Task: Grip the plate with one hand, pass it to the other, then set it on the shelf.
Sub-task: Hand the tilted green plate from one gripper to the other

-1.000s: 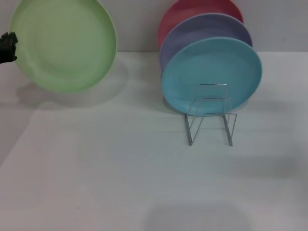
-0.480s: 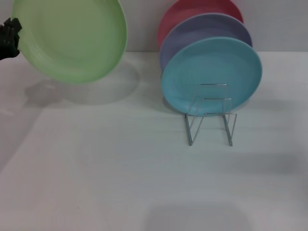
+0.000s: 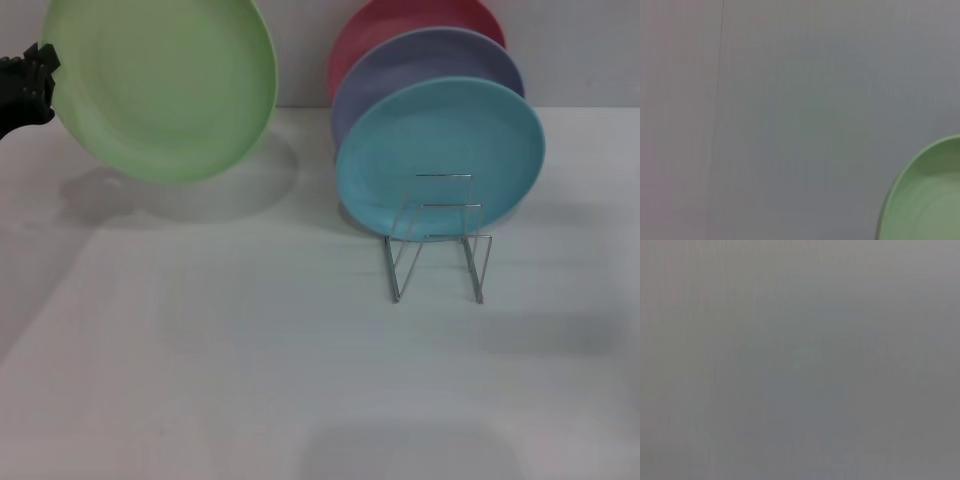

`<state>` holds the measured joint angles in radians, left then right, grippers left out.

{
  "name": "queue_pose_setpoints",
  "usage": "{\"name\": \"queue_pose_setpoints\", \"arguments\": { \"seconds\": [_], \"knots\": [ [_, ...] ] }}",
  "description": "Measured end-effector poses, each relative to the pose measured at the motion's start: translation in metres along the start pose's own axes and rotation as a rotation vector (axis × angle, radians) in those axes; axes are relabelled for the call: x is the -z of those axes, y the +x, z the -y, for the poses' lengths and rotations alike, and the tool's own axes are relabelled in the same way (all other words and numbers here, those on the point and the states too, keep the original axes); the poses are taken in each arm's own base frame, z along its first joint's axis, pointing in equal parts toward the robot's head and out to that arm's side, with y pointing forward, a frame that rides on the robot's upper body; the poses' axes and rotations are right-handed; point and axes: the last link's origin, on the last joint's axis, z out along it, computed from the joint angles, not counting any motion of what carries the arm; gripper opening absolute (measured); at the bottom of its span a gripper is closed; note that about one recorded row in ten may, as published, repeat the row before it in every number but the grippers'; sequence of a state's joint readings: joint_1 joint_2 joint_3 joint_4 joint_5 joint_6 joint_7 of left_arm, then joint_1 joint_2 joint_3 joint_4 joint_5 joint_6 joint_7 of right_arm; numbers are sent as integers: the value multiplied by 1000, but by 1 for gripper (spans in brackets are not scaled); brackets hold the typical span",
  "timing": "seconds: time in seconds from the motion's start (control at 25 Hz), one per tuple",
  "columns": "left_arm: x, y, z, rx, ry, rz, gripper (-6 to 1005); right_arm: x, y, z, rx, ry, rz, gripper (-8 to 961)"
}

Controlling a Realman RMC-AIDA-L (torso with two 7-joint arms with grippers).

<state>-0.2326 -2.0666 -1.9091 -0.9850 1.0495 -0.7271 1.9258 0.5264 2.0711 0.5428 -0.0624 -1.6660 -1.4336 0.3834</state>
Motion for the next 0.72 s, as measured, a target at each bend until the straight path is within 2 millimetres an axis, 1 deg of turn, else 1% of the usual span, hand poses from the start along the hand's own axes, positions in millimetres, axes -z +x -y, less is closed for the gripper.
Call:
{"name": "queue_pose_setpoints", "arguments": {
  "seconds": [0.28,0.4,0.48,0.52,0.56,0.72],
  "knots": [
    [1,-4,0,-69,11,-10,33,-2,0,-2,-1,-8,3,741],
    [3,-9,-2,-99,16,-20,34,2,-1,-4,1,-27,8,741],
    [4,-11,-3,-110,19,-25,34,7,0,-8,11,-59,4,741],
    [4,-12,-4,-121,19,-27,35,14,3,-15,32,-97,0,741],
    [5,-13,-5,-127,21,-27,35,14,3,-15,32,-97,0,741],
    [8,-17,-5,-137,36,-31,36,33,8,-36,92,-166,9,741]
  ]
}}
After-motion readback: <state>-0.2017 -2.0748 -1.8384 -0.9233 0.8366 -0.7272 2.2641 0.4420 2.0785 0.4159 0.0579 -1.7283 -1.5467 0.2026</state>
